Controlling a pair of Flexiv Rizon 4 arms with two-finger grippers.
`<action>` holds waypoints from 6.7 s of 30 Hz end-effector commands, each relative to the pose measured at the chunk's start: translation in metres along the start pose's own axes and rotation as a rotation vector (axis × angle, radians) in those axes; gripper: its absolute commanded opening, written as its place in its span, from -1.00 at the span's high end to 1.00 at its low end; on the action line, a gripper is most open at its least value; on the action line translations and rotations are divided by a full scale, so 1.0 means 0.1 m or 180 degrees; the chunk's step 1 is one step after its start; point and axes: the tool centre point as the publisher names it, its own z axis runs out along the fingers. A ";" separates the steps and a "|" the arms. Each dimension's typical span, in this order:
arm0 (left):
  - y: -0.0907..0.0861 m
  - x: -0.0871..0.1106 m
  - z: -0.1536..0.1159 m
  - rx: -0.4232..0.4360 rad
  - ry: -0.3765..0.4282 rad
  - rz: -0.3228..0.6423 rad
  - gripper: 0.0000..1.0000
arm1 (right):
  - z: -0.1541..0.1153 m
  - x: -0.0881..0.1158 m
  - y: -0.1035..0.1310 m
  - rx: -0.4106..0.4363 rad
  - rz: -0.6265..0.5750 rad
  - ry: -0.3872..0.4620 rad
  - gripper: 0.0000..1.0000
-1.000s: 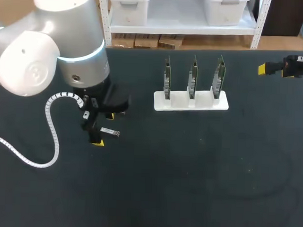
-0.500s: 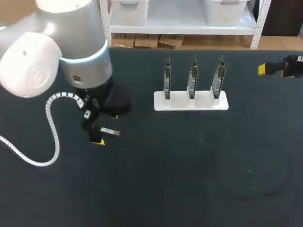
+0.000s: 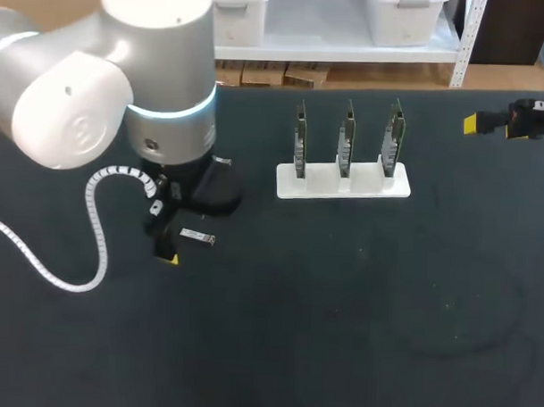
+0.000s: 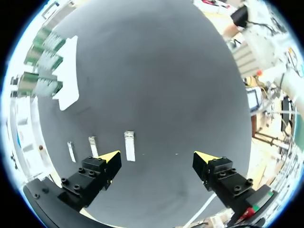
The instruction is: Pick up the optical module with the left hand, and insert it into the network port with the right hand.
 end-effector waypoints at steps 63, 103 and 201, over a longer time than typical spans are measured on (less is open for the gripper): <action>0.44 0.31 0.76 0.0111 -0.0171 -0.0370 1.00 | -0.01 0.01 0.01 0.0014 0.0001 0.0000 -1.00; 0.55 -0.10 -0.09 -0.0309 -0.2125 -0.0430 1.00 | -0.01 0.01 0.01 0.0014 0.0001 0.0000 -1.00; 2.02 -1.11 -1.21 -0.1216 -0.4317 -0.0745 1.00 | -0.01 0.01 0.01 0.0014 0.0001 0.0000 -1.00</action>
